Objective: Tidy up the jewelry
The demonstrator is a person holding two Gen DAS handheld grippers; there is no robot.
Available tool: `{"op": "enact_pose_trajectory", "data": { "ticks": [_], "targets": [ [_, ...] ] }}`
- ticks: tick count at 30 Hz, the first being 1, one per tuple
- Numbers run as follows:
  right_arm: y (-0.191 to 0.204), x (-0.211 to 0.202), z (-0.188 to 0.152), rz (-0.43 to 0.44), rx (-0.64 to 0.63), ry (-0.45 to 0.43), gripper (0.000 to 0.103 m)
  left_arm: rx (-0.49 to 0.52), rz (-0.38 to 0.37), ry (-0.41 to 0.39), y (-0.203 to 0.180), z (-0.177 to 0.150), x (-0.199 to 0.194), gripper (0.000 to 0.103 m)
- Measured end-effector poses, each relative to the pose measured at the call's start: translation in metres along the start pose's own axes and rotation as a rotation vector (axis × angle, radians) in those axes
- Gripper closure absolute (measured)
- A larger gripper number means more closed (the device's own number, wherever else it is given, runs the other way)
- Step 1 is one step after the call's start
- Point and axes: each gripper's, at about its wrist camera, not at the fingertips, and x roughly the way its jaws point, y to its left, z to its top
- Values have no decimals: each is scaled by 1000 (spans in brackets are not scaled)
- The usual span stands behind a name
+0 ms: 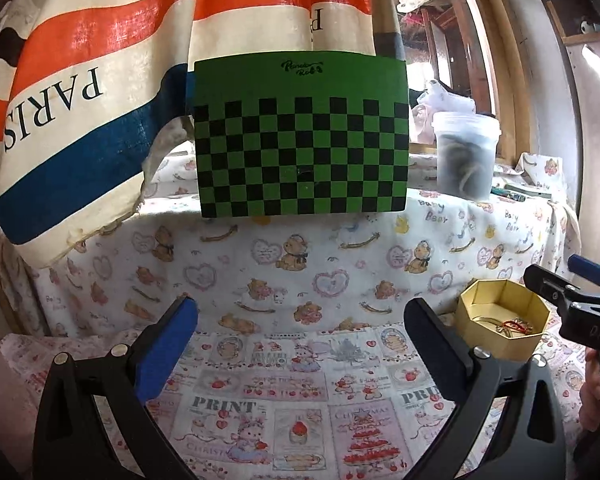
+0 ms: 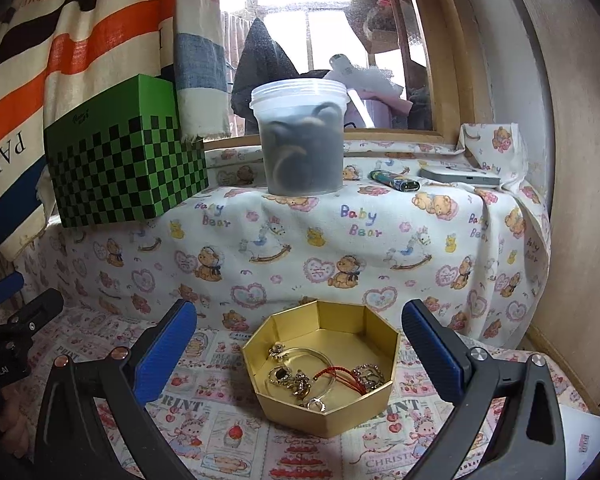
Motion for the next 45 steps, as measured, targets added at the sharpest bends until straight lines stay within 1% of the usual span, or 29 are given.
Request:
{"op": "enact_pose_trajectory", "data": {
  "ticks": [1, 4, 7, 12, 13, 15, 25, 45],
  "targets": [
    [2, 0, 0, -10, -12, -1, 0, -5, 3, -3, 0, 0, 0, 1],
    [7, -3, -1, -16, -41, -7, 0, -10, -21, -19, -1, 1, -5, 0],
    [11, -6, -1, -20, -57, -23, 0, 4, -8, -15, -4, 1, -5, 1],
    [11, -7, -1, -22, -54, -28, 0, -16, -10, -5, -1, 1, -2, 0],
    [10, -8, -1, -24, -51, -29, 0, -16, -3, -3, -2, 1, -2, 0],
    [9, -8, -1, -30, -42, -31, 0, -15, 34, -7, -2, 1, -3, 0],
    [9, -10, -1, -39, -45, -29, 0, -7, 6, 0, -3, 0, -4, 0],
    [8, -9, -1, -40, -38, -27, 0, -12, 9, 5, -3, 0, -4, 0]
  ]
}}
